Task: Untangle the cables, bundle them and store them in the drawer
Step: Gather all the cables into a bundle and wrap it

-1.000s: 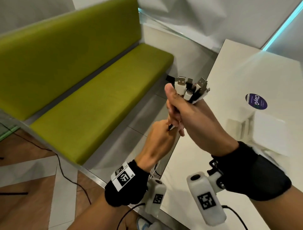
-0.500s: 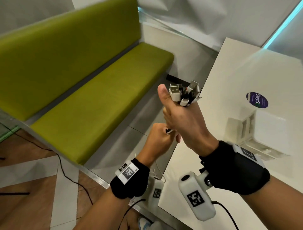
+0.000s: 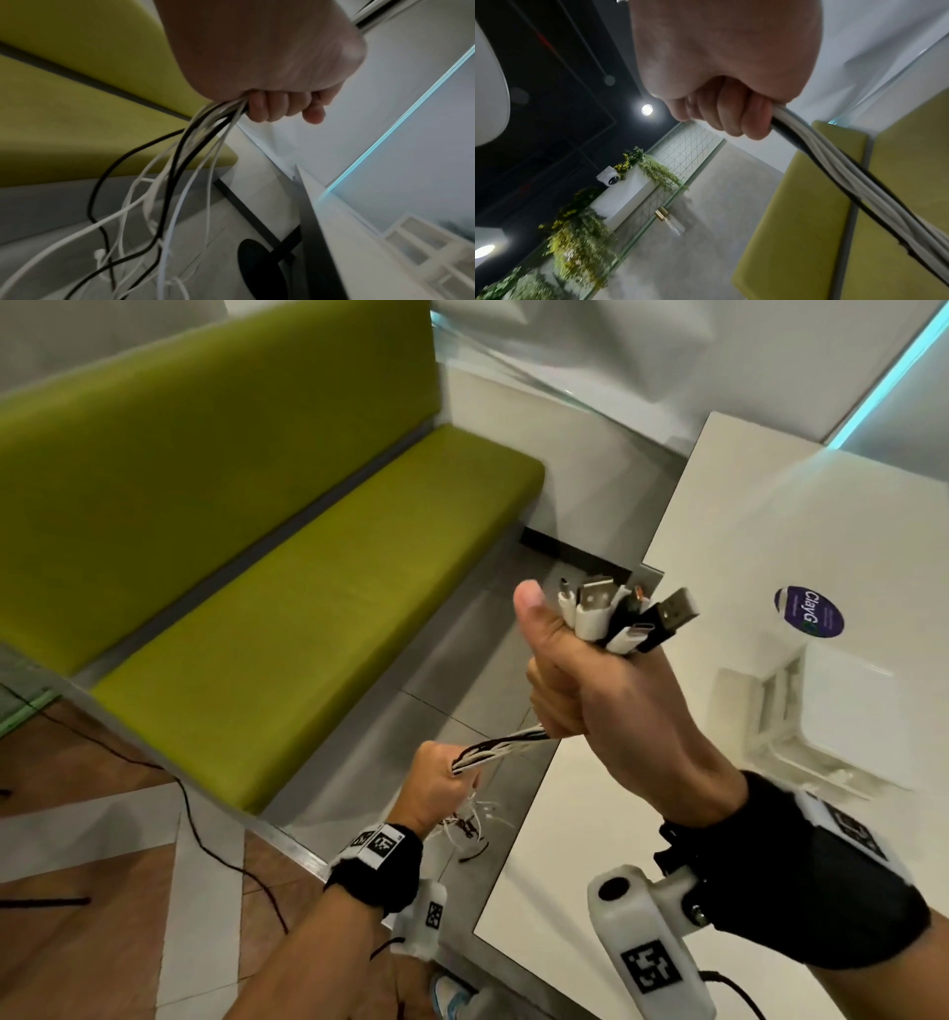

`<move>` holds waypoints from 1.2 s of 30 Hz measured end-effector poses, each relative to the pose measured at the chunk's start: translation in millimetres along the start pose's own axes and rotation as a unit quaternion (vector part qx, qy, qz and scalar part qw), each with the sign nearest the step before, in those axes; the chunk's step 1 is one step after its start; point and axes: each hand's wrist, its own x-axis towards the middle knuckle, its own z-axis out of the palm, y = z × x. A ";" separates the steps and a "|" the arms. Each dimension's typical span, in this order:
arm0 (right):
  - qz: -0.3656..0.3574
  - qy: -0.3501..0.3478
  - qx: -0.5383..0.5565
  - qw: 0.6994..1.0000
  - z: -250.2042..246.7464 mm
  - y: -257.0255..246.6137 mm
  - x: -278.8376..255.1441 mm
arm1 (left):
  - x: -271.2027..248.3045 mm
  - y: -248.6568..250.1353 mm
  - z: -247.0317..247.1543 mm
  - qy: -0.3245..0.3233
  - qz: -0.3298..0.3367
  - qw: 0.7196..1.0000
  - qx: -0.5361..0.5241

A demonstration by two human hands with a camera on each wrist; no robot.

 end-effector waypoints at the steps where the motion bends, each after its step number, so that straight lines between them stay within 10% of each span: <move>1: 0.015 0.009 0.016 1.000 -5.7 -0.6 -1.8 | -0.9 -3.9 0.2 -0.009 -0.004 1.000 0.017; 15: 0.061 0.138 -0.033 0.988 -120.7 13.9 -54.0 | 6.3 -45.1 54.8 -0.162 0.043 0.970 0.176; 26: 0.056 0.259 -0.146 0.953 -190.0 40.2 -127.8 | 39.5 -13.8 74.8 -0.378 -0.042 0.835 0.396; 36: -0.022 0.286 -0.088 0.954 -220.6 84.0 -189.8 | 50.4 79.7 35.6 -0.379 -0.068 0.881 0.275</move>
